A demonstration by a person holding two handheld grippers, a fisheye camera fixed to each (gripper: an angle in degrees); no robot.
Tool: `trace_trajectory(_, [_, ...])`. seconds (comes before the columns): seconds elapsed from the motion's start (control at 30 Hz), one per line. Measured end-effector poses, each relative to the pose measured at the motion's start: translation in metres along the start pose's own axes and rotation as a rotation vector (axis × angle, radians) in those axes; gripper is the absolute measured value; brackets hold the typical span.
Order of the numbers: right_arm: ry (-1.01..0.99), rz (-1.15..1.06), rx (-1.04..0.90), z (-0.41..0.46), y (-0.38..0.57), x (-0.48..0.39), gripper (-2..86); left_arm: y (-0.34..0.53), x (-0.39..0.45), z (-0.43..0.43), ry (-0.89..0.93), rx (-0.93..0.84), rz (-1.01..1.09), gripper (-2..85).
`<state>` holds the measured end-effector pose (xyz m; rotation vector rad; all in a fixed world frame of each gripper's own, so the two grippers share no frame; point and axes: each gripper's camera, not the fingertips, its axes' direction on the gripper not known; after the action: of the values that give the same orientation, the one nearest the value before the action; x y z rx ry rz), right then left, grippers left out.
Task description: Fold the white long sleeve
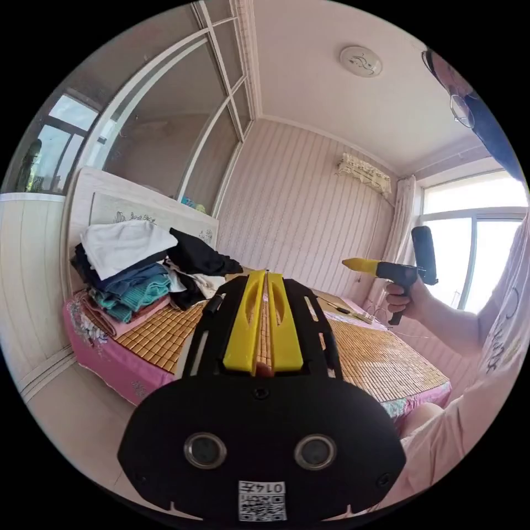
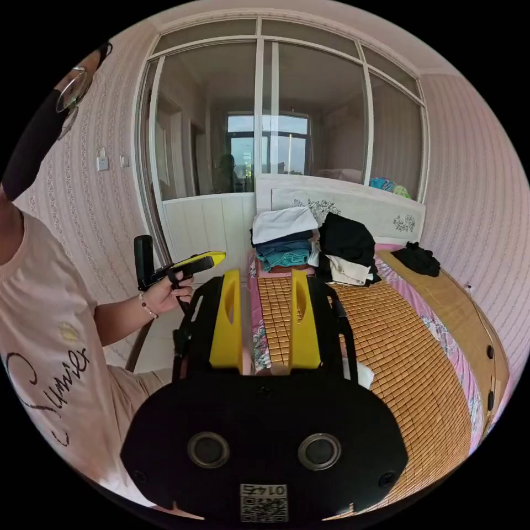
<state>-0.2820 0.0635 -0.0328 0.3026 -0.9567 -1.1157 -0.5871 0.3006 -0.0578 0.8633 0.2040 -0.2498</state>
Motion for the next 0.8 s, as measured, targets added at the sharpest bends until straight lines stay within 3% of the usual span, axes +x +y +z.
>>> trace_trajectory(0.07, [-0.053,-0.055,-0.049,0.056,-0.042,0.013,14.8,-0.008,-0.053,-0.003,-0.087,0.008,-0.059,0.7])
trace_trajectory(0.2, [-0.003,-0.179,-0.079,0.144,-0.11,0.026,13.7,-0.042,-0.156,0.011,-0.3,0.005,-0.1,9.5])
trace_trajectory(0.33, [-0.019,-0.235,-0.203,0.264,-0.193,0.041,14.9,-0.077,-0.23,0.042,-0.308,-0.006,-0.139,8.8])
trace_trajectory(0.5, [0.145,-0.299,-0.318,0.386,-0.257,0.042,15.0,-0.099,-0.322,0.116,-0.334,-0.14,-0.329,13.0])
trace_trajectory(0.63, [0.276,-0.245,-0.381,0.462,-0.275,0.06,13.1,-0.106,-0.345,0.168,-0.325,-0.283,-0.314,12.1])
trace_trajectory(0.7, [0.358,-0.235,-0.498,0.492,-0.269,0.072,9.1,-0.114,-0.35,0.19,-0.287,-0.406,-0.323,5.9])
trace_trajectory(0.77, [0.418,-0.168,-0.604,0.507,-0.262,0.092,0.6,-0.121,-0.342,0.19,-0.275,-0.401,-0.277,3.1])
trace_trajectory(0.8, [0.394,-0.158,-0.59,0.503,-0.261,0.096,0.2,-0.125,-0.333,0.188,-0.278,-0.38,-0.241,2.1])
